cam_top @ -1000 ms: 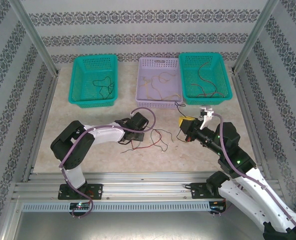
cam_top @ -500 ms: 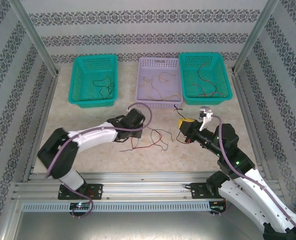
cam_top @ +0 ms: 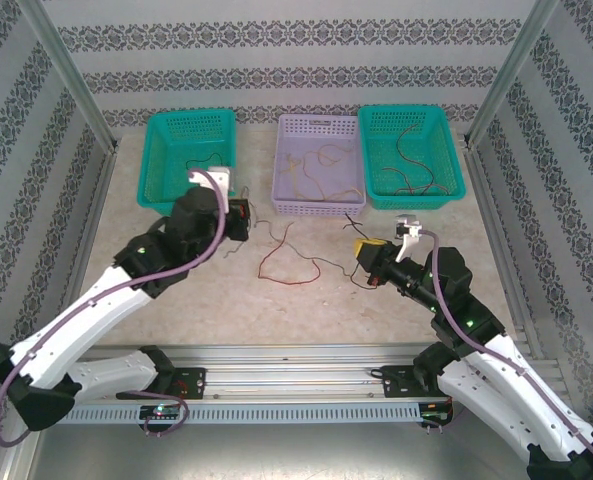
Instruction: Untangle the cables
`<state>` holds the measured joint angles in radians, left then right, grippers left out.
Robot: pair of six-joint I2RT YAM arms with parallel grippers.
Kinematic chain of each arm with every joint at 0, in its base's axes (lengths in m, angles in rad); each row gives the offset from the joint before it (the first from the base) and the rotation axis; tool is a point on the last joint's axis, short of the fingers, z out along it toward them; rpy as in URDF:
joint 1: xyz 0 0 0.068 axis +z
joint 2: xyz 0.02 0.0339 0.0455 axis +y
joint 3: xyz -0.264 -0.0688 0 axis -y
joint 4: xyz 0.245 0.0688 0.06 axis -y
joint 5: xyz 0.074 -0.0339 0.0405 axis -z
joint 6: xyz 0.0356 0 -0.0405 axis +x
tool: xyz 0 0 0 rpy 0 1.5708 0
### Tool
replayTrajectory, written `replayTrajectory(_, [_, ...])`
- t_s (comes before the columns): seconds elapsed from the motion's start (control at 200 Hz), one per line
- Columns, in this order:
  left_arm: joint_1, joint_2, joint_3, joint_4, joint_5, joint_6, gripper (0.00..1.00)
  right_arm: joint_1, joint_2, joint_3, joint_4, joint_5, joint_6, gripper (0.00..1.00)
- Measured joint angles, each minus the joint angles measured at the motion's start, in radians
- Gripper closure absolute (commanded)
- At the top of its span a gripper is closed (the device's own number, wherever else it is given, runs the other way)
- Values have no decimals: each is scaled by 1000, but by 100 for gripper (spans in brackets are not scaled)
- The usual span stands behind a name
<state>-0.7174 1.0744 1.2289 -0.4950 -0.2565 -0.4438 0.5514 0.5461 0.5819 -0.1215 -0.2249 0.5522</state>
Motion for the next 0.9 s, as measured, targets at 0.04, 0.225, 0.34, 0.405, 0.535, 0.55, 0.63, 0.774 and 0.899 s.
replayTrajectory(0.04, [5,-6,50,-8,-20,23,100,0,6,0,2,-2,0,100])
replayTrajectory(0.225, [60,-4,294,-21,-98,143,100,0,34,0,7,-9,0,100])
replayTrajectory(0.34, [84,9,427,13,-154,239,100,0,38,0,7,-13,0,100])
replayTrajectory(0.405, [92,30,499,41,-178,296,100,0,40,2,7,-17,0,100])
replayTrajectory(0.535, [113,105,638,117,-204,412,100,0,53,14,7,-30,0,100])
replayTrajectory(0.55, [117,115,653,126,-206,425,100,0,55,15,7,-32,0,100])
replayTrajectory(0.63, [151,174,734,156,-204,483,100,0,66,25,6,-43,0,100])
replayTrajectory(0.774, [257,248,800,216,-169,524,100,1,86,40,7,-67,0,100])
replayTrajectory(0.899, [349,315,855,239,-124,518,100,14,105,60,6,-87,-2,100])
